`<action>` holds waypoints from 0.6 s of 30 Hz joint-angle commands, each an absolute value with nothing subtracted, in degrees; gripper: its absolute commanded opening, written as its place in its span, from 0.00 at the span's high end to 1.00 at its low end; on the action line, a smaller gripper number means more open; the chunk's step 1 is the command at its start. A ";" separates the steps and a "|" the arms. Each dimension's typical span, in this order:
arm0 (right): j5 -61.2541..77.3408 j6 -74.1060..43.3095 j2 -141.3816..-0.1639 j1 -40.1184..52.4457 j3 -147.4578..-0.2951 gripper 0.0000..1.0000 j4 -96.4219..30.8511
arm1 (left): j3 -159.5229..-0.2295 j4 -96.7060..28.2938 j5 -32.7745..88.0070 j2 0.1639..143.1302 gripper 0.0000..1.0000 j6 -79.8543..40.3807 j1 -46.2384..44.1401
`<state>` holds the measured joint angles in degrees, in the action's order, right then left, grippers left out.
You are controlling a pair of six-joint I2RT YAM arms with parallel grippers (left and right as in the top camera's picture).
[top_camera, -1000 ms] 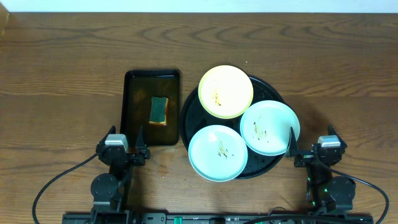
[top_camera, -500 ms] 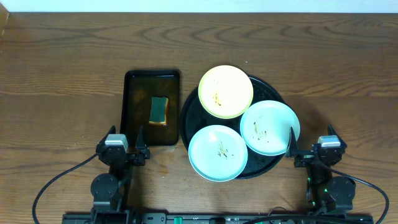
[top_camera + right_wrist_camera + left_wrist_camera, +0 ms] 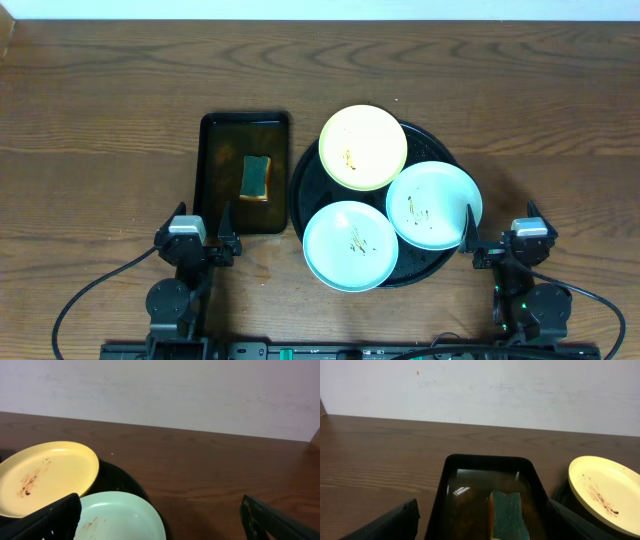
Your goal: Clean dirty plates on tray and stack at the side
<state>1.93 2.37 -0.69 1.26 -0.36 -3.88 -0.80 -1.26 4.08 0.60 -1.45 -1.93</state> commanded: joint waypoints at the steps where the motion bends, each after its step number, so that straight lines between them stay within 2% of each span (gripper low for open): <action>1: 2.42 3.05 -0.51 1.52 -0.32 0.01 -4.10 | -0.23 -3.66 4.21 0.60 0.21 -1.10 -1.67; 18: 2.44 2.81 -0.51 1.52 -0.32 0.01 -4.10 | -0.23 -3.68 4.14 0.60 0.21 -1.08 -1.67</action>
<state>1.93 2.37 -0.69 1.26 -0.36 -3.88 -0.80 -1.19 4.08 0.60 -1.45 -1.93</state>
